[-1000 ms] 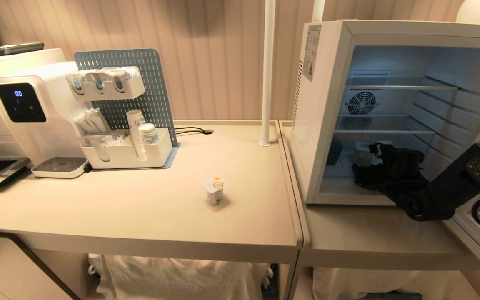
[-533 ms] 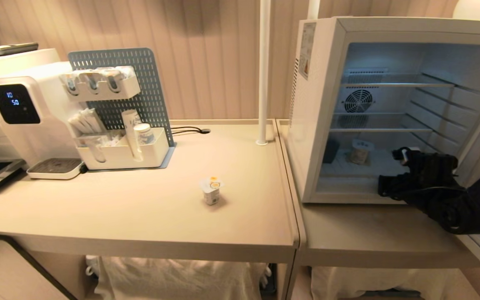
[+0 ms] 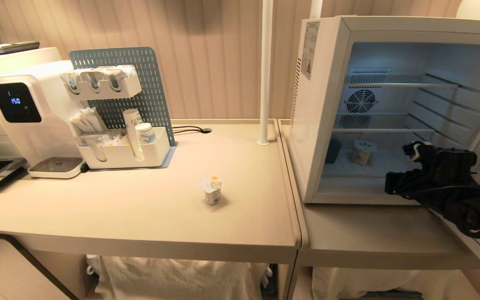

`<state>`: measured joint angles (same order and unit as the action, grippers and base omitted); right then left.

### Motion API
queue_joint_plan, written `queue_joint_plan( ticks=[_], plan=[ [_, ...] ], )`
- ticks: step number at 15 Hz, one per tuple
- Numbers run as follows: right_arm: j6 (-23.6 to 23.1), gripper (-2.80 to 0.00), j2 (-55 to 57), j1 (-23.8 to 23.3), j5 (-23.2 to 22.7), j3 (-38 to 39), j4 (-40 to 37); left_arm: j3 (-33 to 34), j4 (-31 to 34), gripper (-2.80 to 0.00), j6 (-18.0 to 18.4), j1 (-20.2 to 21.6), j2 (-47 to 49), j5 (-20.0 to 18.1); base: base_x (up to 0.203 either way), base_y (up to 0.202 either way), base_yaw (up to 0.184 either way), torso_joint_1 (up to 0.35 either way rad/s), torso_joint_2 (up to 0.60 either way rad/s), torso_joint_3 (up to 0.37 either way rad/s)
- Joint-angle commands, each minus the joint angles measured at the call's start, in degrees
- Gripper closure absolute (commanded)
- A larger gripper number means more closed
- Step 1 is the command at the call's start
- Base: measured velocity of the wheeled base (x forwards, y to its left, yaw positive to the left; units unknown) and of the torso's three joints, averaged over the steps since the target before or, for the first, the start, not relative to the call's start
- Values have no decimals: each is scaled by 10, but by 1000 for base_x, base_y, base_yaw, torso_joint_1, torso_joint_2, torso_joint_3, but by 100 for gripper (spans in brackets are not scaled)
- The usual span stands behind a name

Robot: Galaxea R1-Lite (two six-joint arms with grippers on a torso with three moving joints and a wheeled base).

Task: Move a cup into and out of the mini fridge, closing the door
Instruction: Take the yoghurt out of the freezer

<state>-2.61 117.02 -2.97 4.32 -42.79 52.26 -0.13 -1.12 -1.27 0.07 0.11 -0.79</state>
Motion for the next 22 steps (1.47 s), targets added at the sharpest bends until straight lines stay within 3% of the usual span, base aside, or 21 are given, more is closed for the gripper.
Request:
queue_joint_plan(
  ticks=[1,2,6,12,13,22],
  plan=[
    [3,0,10,3,-4,-3,8,0,0,0,0,0,0,0,0,0,0,0,0,0],
    [4,0,19,3,-12,1,25,0,0,0,0,0,0,0,0,0,0,0,0,0],
    [-13,0,111,7,-23,10,253,0,0,0,0,0,0,0,0,0,0,0,0,0],
    [-27,0,158,12,-12,-58,253,0,0,0,0,0,0,0,0,0,0,0,0,0],
    [-27,-280,165,12,-7,-74,235,0,0,0,0,0,0,0,0,0,0,0,0,0],
    [-27,-280,236,12,-5,-244,78,0,0,0,0,0,0,0,0,0,0,0,0,0]
  ],
)
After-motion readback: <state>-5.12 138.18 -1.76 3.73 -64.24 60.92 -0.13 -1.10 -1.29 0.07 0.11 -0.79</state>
